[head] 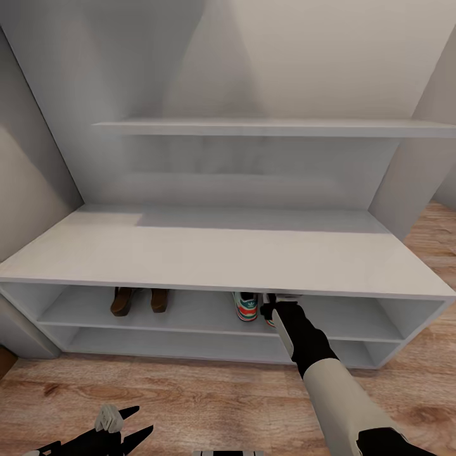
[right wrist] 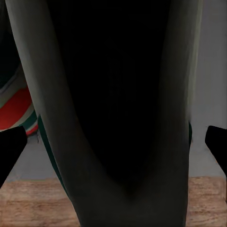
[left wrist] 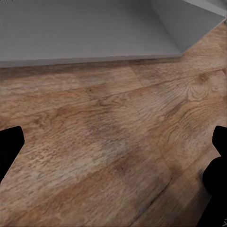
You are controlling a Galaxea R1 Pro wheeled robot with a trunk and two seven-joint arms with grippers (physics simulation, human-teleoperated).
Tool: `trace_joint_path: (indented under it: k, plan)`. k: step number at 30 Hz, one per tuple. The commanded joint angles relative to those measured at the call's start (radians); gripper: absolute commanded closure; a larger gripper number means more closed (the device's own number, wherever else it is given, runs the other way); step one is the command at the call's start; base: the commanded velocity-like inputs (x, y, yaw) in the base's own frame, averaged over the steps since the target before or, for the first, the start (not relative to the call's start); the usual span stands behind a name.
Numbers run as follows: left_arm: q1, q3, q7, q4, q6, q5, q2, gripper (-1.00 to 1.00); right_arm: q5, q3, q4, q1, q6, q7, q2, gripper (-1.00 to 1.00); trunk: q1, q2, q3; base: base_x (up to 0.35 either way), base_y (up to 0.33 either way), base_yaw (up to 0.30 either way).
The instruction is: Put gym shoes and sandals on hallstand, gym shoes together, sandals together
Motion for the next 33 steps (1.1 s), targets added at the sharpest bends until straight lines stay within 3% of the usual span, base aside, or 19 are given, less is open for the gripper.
trace_joint_path:
  k: [1,16,33]
  plan:
    - [-0.001,0.001,-0.003,0.001,-0.005,0.001,0.000,-1.00,0.000,0.002,-0.002,0.000,0.006,-0.005,0.000,-1.00,0.000,0.000,-0.001,0.001,0.000,0.000]
    - [0.000,0.001,-0.003,0.001,-0.006,0.001,0.000,-1.00,0.000,0.003,-0.003,0.000,0.006,-0.005,0.000,-1.00,0.000,0.000,-0.001,-0.010,0.000,0.000]
    - [0.000,0.000,-0.003,0.001,-0.007,0.001,0.000,-1.00,0.000,0.004,0.000,0.000,0.006,-0.005,0.000,-1.00,0.000,0.000,-0.001,-0.286,0.000,0.000]
